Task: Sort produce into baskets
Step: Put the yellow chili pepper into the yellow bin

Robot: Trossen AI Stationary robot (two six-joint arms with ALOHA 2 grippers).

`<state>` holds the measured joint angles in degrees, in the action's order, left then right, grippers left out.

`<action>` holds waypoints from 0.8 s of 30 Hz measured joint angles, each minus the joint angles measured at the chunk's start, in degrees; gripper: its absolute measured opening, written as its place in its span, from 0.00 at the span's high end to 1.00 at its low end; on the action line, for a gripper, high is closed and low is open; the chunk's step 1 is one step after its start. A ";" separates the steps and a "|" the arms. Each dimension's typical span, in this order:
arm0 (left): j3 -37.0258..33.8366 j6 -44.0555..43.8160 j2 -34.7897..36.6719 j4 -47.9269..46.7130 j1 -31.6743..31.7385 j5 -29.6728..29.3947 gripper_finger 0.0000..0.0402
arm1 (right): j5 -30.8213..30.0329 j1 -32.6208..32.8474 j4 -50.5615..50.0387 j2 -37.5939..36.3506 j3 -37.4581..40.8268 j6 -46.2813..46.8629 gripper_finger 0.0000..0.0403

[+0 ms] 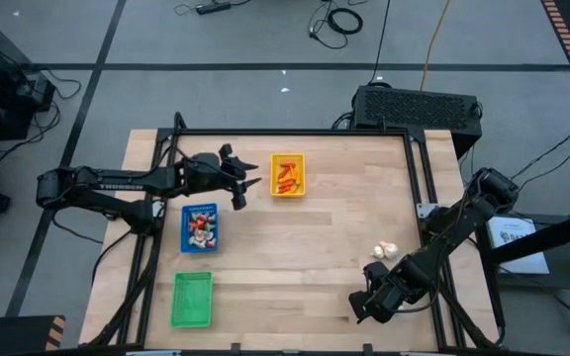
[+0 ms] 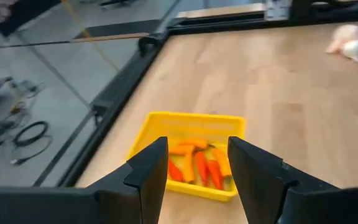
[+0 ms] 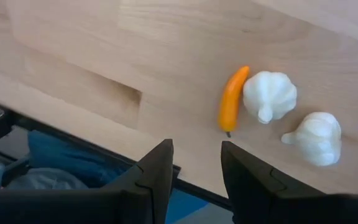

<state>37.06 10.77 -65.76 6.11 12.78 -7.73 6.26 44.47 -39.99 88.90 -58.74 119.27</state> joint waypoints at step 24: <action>0.00 0.13 0.00 1.08 0.00 3.44 0.56 | 8.92 -0.74 5.77 12.92 0.02 -2.22 0.68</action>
<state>37.06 10.90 -65.76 7.18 12.78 -4.29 15.19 43.73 -34.22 101.82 -58.72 117.05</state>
